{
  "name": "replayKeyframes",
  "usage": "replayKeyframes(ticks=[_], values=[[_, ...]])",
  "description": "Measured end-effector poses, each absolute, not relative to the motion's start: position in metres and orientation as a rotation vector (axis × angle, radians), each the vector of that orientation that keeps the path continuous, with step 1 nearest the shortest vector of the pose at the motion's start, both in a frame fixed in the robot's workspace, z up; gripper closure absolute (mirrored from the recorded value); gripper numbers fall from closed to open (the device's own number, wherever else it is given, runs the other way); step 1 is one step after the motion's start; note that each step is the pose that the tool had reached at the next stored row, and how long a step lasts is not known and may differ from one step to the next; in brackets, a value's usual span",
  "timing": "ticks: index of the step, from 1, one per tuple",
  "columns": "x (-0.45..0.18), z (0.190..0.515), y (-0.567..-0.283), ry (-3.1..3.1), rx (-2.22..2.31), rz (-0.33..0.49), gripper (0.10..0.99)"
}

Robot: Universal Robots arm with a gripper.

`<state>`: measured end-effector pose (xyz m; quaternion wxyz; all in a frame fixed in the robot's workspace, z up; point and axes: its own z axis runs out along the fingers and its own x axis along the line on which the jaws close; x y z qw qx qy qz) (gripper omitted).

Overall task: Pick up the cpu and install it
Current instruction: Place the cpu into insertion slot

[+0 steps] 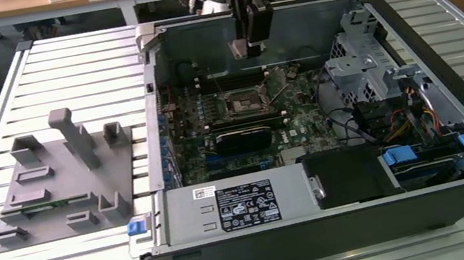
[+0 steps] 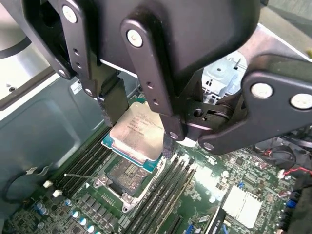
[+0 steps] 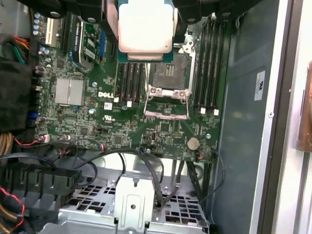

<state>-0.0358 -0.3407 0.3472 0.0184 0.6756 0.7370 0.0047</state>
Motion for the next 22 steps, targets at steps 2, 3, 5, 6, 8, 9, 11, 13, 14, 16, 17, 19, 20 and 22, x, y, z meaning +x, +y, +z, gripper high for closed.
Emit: replayKeyframes(ticks=[2,3,5,6,8,9,11,13,14,16,17,19,20,22], values=[[-0.036,0.344,-0.340,2.288,2.099,0.014,0.553],[-0.036,0.342,-0.339,2.288,2.100,0.014,0.553],[-0.036,0.338,-0.338,2.285,2.103,0.013,0.553],[-0.036,0.336,-0.338,2.284,2.105,0.013,0.553],[-0.036,0.333,-0.337,2.280,2.108,0.013,0.553],[-0.036,0.331,-0.337,2.279,2.110,0.013,0.553],[-0.036,0.327,-0.336,2.276,2.113,0.013,0.553],[-0.036,0.325,-0.336,2.275,2.114,0.012,0.553],[-0.036,0.325,-0.336,2.274,2.114,0.011,0.553],[-0.036,0.324,-0.336,2.273,2.114,0.009,0.553],[-0.036,0.323,-0.336,2.273,2.114,0.009,0.553],[-0.036,0.322,-0.336,2.272,2.115,0.009,0.553],[-0.036,0.322,-0.336,2.270,2.116,0.009,0.553],[-0.036,0.321,-0.335,2.257,2.131,0.009,0.553]])
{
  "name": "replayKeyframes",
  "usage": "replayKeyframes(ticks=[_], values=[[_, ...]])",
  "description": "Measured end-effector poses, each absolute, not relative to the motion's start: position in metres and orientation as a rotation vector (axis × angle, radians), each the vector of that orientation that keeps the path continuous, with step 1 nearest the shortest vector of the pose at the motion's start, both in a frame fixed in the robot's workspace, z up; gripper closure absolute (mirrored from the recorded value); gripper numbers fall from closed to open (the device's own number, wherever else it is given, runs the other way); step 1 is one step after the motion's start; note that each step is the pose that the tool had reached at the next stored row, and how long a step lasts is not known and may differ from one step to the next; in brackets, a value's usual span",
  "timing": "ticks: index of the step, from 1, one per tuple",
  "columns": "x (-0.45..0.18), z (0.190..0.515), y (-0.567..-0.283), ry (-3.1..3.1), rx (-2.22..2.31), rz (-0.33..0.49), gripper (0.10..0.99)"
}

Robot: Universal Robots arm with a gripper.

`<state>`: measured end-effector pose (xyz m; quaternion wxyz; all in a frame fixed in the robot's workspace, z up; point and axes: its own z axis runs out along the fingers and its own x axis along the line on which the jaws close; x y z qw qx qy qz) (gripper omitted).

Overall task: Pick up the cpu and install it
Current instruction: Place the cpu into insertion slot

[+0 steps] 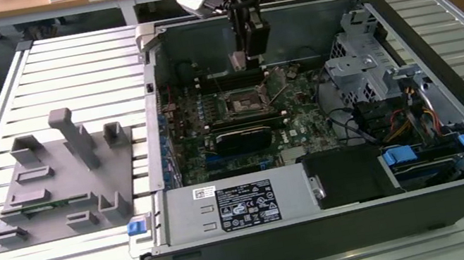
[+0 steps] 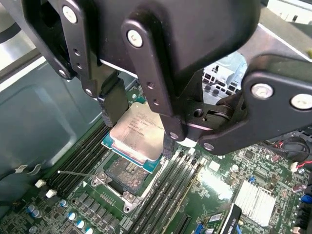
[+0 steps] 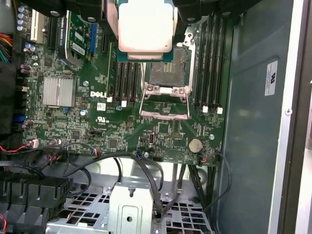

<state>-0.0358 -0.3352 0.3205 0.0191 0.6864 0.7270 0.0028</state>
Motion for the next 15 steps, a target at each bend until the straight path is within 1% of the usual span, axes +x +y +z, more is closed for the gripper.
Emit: replayKeyframes(ticks=[15], values=[[-0.036,0.297,-0.330,2.237,2.152,0.007,0.553]])
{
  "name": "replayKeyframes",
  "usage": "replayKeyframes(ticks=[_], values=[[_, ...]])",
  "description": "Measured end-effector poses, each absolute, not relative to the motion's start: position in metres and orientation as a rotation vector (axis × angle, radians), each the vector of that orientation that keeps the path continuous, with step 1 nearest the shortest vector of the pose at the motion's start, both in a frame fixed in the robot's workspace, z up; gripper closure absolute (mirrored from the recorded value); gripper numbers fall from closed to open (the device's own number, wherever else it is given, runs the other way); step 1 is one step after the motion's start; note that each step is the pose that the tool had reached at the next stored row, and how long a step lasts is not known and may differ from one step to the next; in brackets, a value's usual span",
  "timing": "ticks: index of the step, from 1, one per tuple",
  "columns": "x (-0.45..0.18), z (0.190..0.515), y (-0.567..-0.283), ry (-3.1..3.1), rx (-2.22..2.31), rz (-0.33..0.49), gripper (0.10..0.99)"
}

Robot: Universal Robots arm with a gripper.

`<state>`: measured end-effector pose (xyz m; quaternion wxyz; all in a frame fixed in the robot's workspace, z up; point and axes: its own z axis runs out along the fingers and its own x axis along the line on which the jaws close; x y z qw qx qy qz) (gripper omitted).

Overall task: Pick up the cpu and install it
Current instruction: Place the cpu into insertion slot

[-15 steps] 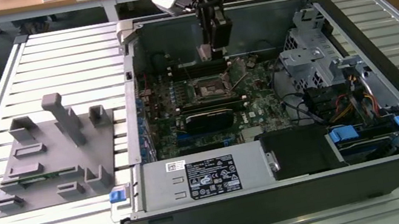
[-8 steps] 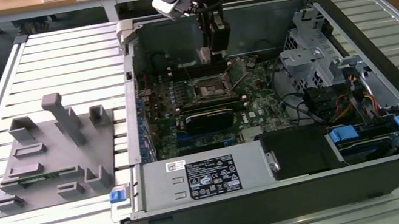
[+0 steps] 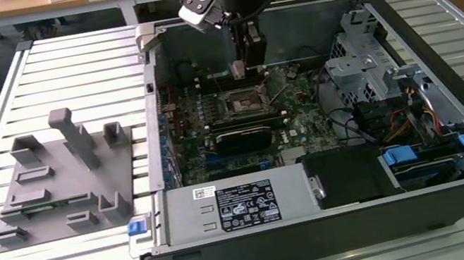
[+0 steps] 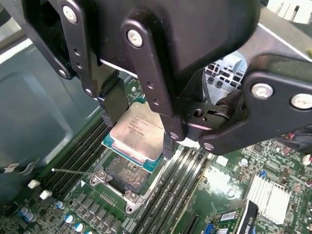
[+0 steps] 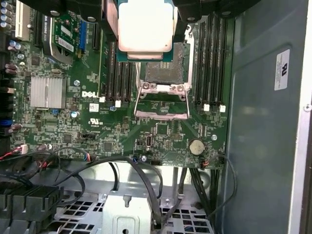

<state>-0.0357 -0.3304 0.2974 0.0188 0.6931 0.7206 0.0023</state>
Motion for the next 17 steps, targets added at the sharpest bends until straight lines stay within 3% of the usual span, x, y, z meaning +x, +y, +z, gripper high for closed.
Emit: replayKeyframes(ticks=[17], values=[[-0.036,0.284,-0.329,2.236,2.153,0.007,0.553]])
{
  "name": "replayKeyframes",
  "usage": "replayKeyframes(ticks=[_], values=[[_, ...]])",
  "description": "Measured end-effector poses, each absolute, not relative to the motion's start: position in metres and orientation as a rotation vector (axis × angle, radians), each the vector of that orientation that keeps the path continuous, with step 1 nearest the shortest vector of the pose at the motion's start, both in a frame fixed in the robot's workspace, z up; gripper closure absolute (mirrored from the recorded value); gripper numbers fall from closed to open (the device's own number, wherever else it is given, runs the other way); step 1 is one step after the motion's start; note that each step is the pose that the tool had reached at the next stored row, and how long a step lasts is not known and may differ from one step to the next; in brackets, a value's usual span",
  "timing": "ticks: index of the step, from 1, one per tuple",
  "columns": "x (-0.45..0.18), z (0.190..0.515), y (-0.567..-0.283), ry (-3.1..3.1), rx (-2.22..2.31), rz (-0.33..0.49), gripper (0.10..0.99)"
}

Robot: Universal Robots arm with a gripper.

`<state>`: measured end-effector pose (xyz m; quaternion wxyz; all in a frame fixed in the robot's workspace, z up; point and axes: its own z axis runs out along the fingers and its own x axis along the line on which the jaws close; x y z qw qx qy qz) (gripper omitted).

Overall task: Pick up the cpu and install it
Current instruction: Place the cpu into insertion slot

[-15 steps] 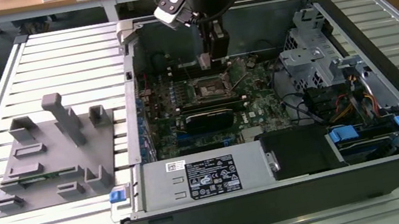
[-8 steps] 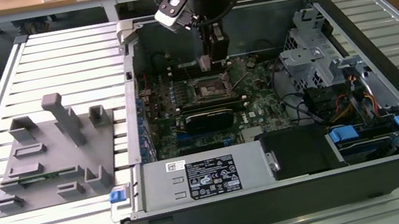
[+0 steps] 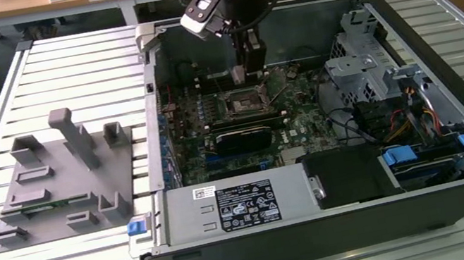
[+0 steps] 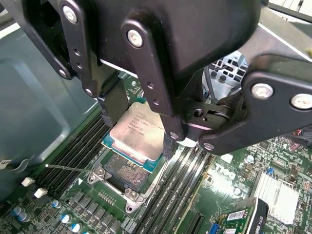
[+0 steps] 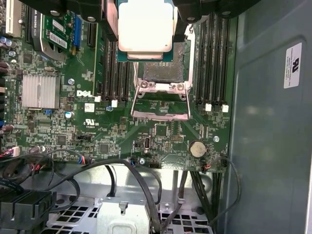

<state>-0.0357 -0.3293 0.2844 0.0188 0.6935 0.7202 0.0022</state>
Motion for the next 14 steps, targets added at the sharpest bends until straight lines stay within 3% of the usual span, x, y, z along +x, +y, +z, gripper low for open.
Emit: replayKeyframes(ticks=[14], values=[[-0.0357,0.2798,-0.3293,2.235,2.154,0.007,0.553]])
